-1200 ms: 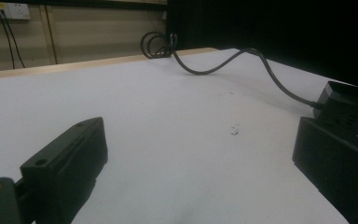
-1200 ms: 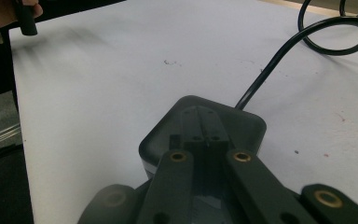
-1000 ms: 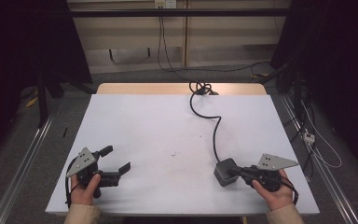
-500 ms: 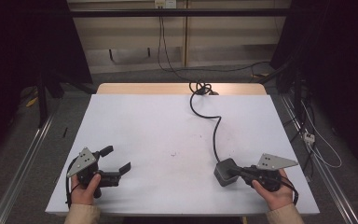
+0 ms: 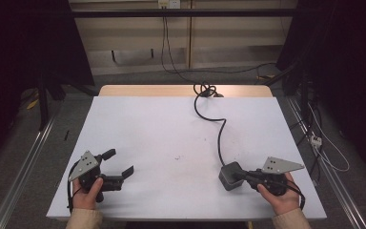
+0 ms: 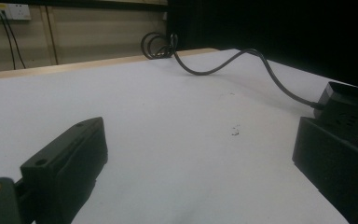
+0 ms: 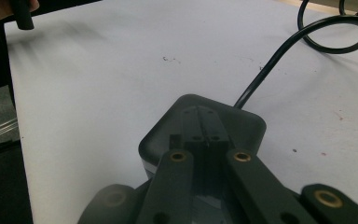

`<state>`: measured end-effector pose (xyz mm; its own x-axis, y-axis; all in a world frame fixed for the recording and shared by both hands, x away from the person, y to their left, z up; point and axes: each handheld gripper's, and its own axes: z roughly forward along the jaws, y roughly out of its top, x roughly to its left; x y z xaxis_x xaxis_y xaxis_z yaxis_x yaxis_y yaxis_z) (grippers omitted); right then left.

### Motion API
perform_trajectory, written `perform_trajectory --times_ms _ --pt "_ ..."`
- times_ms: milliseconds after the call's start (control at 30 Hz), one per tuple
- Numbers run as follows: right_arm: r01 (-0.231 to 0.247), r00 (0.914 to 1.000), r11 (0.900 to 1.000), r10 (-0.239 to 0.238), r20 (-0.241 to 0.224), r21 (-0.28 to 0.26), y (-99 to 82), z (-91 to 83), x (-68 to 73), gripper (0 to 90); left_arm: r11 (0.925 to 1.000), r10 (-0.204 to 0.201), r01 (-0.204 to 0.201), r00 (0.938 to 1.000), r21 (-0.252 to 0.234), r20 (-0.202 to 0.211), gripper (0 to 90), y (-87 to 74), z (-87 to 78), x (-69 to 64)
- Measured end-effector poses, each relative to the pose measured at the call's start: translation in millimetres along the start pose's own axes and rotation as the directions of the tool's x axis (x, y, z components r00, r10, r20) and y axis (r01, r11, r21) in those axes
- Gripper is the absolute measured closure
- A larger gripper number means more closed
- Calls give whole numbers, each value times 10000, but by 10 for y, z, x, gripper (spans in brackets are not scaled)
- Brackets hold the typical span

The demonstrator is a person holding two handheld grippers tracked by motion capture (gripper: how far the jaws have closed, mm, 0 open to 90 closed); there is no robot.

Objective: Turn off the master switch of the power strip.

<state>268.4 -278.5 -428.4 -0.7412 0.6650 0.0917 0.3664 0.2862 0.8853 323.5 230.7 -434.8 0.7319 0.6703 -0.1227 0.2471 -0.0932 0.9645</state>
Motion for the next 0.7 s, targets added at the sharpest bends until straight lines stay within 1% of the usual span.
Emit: perform_trajectory --times_ms 133,267,333,467,700 --pt "81 10000 9999 -81 32 76 9 2 6 900 10000 -6 6 10000 -14 5 29 2 -1 -2" --pt "6 10000 10000 -6 -7 93 4 5 0 900 10000 10 -10 10000 -26 26 29 2 3 -5" --pt "178 9998 9997 -179 78 166 12 5 14 900 10000 6 -5 10000 -31 27 29 1 3 -3" --pt "-52 10000 10000 52 -38 55 -3 3 -6 900 10000 -21 21 10000 -22 24 29 -1 6 6" --pt "82 9999 10000 -82 69 51 2 3 12 900 10000 -44 44 10000 -78 -9 29 2 -8 6"
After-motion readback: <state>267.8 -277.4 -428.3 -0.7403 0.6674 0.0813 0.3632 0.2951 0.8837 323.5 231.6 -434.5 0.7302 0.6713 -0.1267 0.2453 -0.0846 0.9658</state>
